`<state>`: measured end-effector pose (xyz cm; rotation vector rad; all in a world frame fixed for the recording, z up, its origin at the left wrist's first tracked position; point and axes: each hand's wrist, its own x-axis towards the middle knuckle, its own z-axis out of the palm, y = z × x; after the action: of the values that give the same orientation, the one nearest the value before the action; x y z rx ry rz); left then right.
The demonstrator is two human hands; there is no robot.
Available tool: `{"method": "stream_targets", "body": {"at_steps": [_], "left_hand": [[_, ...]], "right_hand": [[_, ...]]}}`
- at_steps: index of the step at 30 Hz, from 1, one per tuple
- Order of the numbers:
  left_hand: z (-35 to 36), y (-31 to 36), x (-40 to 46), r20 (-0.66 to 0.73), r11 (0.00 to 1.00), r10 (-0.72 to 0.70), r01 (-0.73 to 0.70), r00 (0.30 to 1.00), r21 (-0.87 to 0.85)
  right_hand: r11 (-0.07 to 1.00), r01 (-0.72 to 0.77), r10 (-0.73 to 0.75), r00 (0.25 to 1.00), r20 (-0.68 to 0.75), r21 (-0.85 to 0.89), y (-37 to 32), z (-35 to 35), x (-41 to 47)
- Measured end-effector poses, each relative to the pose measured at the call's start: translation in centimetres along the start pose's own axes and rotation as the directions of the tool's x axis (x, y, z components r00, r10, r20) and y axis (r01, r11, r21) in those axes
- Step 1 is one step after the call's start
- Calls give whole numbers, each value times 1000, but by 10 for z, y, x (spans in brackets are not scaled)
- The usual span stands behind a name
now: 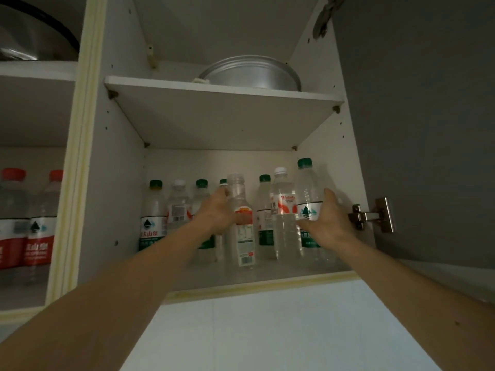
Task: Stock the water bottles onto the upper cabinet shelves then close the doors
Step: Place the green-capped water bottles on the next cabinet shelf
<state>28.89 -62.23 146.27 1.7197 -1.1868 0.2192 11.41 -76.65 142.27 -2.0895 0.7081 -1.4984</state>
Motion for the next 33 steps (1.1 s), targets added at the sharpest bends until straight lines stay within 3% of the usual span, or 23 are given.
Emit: {"method": "stream_targets", "body": {"at_steps": [6,12,18,21,23,24,28,30,33], "left_hand": [[-48,-31,-13,-101,996,26,-17,995,84],[-78,-57,-19,-127,941,59,-13,990,338],[-79,-62,-22,-242,933,40,51,970,356],[-71,-48,-23,-424,873,257,-20,869,488],[-59,-35,-20,-450,800,456,-133,768,585],[-52,-28,-16,-439,801,490,-191,753,567],[-17,-7,1,-262,936,321,-262,910,236],[-3,-6,11,-205,948,304,-275,930,161],[13,-8,25,-178,962,267,-251,947,108]], "right_hand": [[989,5,-15,998,-62,-150,0,2,-8],[973,34,-70,986,-150,-230,5,10,-15],[995,74,-87,970,-226,-66,9,17,-19],[968,225,-249,920,-303,-111,4,18,-22],[927,331,-371,877,-306,-175,-2,21,-22],[907,370,-415,868,-274,-204,-5,23,-21],[863,459,-481,874,-68,-209,-4,32,-16],[879,443,-447,894,16,-179,1,34,-14],[901,403,-406,914,18,-159,11,35,-9]]}}
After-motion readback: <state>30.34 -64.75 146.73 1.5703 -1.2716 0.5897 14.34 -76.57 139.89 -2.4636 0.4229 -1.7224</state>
